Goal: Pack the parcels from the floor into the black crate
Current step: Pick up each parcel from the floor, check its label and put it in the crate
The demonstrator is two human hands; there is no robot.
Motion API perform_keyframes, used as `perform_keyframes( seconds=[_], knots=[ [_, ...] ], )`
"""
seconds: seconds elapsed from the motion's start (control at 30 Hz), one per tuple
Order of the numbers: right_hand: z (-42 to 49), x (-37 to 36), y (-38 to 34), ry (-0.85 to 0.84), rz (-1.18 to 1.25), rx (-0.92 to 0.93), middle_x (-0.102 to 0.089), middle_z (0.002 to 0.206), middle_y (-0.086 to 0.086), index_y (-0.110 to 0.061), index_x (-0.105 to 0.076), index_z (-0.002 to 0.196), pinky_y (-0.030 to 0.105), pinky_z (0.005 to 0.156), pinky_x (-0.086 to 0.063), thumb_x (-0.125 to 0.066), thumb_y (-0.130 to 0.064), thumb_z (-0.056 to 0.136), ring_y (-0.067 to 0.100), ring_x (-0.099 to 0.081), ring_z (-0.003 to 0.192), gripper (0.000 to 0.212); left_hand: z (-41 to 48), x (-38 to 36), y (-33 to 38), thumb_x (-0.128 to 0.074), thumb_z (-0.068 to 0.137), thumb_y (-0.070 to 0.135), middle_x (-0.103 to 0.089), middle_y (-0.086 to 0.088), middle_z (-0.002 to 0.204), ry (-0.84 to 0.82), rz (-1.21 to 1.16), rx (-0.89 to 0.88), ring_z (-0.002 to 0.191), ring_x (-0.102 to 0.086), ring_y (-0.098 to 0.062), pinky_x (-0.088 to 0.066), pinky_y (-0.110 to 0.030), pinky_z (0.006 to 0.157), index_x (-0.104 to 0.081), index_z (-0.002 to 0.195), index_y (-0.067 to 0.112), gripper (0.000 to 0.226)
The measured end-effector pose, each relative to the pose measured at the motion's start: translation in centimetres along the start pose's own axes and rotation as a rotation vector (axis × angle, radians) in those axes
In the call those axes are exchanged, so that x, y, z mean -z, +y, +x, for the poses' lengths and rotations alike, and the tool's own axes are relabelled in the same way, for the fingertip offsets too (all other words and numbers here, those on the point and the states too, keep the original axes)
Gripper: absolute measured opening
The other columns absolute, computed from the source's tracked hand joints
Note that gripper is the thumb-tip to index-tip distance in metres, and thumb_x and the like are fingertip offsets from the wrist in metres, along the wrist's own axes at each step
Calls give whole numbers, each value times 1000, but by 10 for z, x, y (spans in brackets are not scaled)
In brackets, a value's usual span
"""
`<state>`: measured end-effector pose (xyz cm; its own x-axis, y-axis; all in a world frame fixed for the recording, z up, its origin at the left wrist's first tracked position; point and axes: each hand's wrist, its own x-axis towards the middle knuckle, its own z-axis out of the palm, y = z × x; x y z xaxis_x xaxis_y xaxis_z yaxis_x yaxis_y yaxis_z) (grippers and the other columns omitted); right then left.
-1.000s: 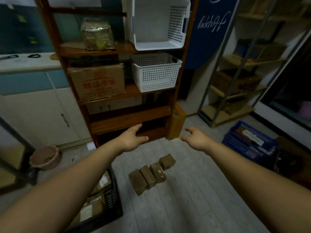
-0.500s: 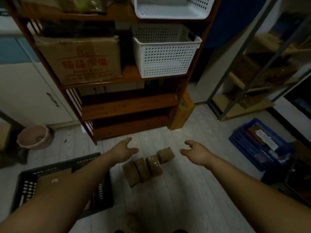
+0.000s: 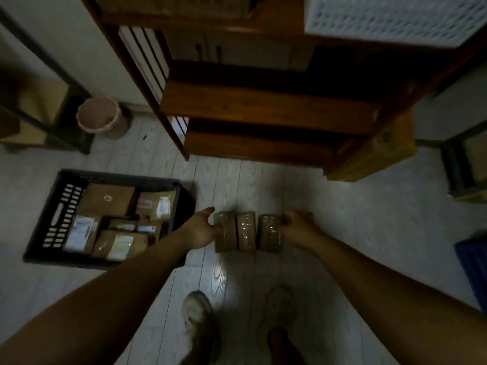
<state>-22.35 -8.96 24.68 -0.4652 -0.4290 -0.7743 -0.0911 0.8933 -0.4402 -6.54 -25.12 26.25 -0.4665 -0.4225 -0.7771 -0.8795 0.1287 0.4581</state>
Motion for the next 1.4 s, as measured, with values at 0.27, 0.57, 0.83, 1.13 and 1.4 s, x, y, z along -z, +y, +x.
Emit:
perform_keyframes(
  seconds=[0.27,0.57,0.83,1.13,1.4],
  knots=[
    [194,-90,87,-88,48,-25,-58,122,14,-13,-52,129,39,91,-49,-64,-26,86,35,-57,113,47,183,-111,-59,-58,91,15,-42,-13,145,-27,-113,113,130,-44,-28,-38,-30,102,-30,145,14,61],
    [332,-212,151,-92,163,-68,-58,123,10,-6,-52,128,45,100,-43,-66,-39,82,29,-55,112,58,324,-200,-143,-44,95,3,-60,-4,95,-160,-371,83,87,-65,-16,-51,-14,57,-53,121,2,27],
    [347,-240,174,-109,514,-71,-66,110,14,-6,-64,108,44,90,-52,-59,-12,93,29,-61,103,17,339,-217,-142,-39,97,5,-63,-12,102,-193,-618,76,96,-62,-30,-54,-40,79,-58,110,9,24],
    [231,-162,105,40,394,71,-34,150,1,-32,-9,151,39,104,-41,-69,-27,83,24,-38,135,91,234,-147,-80,-36,95,-4,-67,-2,98,-60,-741,-41,83,-68,-14,-58,-28,65,-57,112,23,38],
    [33,-79,-26,181,260,293,-23,154,3,-30,16,149,22,87,-37,-76,-40,76,23,-37,134,118,42,-8,-5,-37,98,6,-70,-1,94,-67,-831,-134,90,-69,-16,-56,-39,80,-46,133,28,42]
  ],
)
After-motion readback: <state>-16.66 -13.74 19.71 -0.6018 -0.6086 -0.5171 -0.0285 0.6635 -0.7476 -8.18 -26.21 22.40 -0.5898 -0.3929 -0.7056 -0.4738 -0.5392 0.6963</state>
